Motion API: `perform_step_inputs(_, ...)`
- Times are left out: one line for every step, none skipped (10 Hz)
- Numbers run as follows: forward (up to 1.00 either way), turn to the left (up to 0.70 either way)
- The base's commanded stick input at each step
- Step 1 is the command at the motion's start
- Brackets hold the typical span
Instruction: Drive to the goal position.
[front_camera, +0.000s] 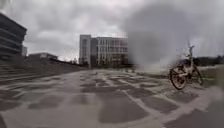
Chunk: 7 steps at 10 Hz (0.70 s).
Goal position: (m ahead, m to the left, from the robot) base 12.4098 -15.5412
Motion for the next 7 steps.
perform_step_inputs(0.70, 0.00)
perform_step_inputs(0.70, 0.00)
perform_step_inputs(0.70, 0.00)
perform_step_inputs(0.70, 0.00)
perform_step_inputs(0.70, 0.00)
perform_step_inputs(0.70, 0.00)
perform_step_inputs(0.70, 0.00)
